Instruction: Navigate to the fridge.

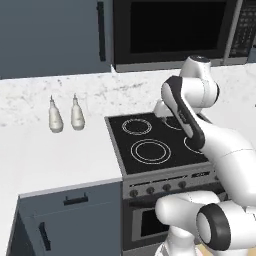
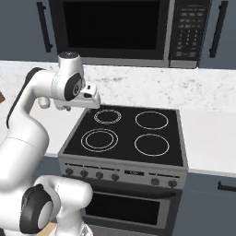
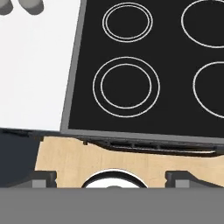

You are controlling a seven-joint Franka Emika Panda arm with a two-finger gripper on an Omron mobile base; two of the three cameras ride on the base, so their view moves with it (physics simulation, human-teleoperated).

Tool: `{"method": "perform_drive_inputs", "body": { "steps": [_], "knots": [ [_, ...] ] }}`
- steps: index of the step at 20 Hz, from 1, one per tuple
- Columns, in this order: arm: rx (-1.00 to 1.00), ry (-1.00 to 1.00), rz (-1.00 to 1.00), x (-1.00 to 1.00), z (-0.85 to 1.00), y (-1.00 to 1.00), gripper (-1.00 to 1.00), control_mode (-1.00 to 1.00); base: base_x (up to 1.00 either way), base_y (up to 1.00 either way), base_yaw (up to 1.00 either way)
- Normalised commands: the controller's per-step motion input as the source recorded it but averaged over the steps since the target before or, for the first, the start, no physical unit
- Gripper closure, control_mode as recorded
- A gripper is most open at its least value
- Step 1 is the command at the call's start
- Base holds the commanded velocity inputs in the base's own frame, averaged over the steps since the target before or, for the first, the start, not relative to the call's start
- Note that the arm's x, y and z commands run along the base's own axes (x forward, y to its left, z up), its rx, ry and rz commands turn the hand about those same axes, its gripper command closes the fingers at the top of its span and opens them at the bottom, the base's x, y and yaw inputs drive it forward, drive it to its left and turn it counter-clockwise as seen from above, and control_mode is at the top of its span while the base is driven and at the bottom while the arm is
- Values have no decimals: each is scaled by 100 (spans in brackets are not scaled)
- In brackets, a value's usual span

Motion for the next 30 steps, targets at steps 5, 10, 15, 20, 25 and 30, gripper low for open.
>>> {"method": "perform_drive_inputs", "body": {
  "steps": [5,10,15,20,25,30],
  "knots": [
    [0,0,0,0,0,0,-100,100,0,-100,-2],
    [0,0,0,0,0,0,-100,100,0,-100,0],
    [0,0,0,0,0,0,-100,100,0,-100,0],
    [0,0,0,0,0,0,-100,100,3,-100,0],
    [0,0,0,0,0,0,-100,100,3,-100,0],
    [0,0,0,0,0,0,-100,100,4,-100,0]
  ]
}}
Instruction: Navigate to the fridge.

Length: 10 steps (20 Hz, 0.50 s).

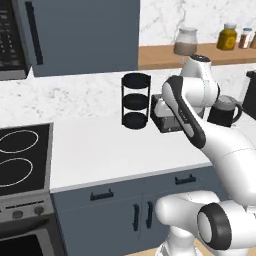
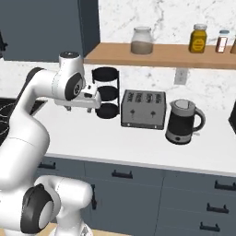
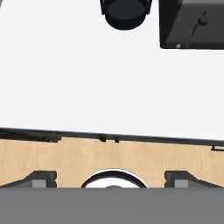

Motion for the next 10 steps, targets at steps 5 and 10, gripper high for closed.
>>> {"method": "perform_drive_inputs", "body": {
  "steps": [5,10],
  "knots": [
    [0,0,0,0,0,0,-100,100,0,-100,0],
    [0,0,0,0,0,0,-100,100,0,-100,0]
  ]
}}
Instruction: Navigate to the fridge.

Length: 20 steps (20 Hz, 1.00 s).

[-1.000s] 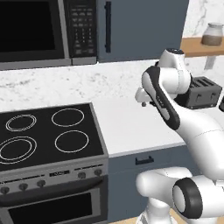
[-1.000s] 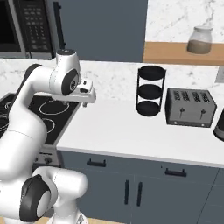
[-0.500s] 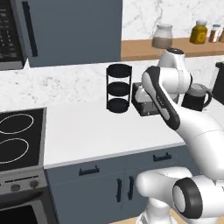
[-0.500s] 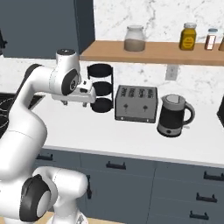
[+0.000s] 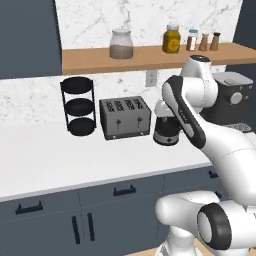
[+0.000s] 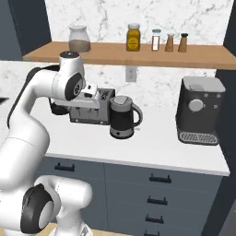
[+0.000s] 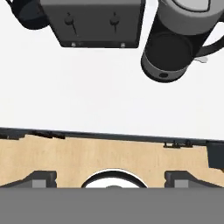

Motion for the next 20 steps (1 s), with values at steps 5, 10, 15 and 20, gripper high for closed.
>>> {"method": "perform_drive_inputs", "body": {
  "steps": [5,10,15,20],
  "knots": [
    [0,0,0,0,0,0,-100,100,-21,-100,0],
    [0,0,0,0,0,0,-100,100,-90,-100,0],
    [0,0,0,0,0,0,-100,100,-86,-100,-1],
    [0,0,0,0,0,0,-100,100,-64,-100,-1]
  ]
}}
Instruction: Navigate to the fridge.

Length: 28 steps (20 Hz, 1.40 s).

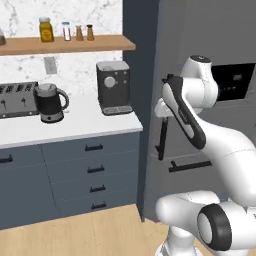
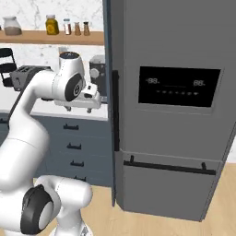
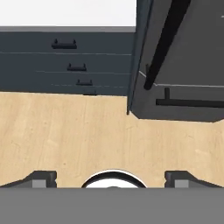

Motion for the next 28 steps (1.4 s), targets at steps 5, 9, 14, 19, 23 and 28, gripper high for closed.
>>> {"method": "perform_drive_inputs", "body": {
  "steps": [5,9,14,19,23,28],
  "knots": [
    [0,0,0,0,0,0,-100,100,-22,-100,-3],
    [0,0,0,0,0,0,-100,100,1,-100,0],
    [0,0,0,0,0,0,-100,100,0,-73,0],
    [0,0,0,0,0,0,-100,100,3,0,0],
    [0,0,0,0,0,0,-100,100,56,5,0],
    [0,0,0,0,0,0,-100,100,40,0,0]
  ]
}}
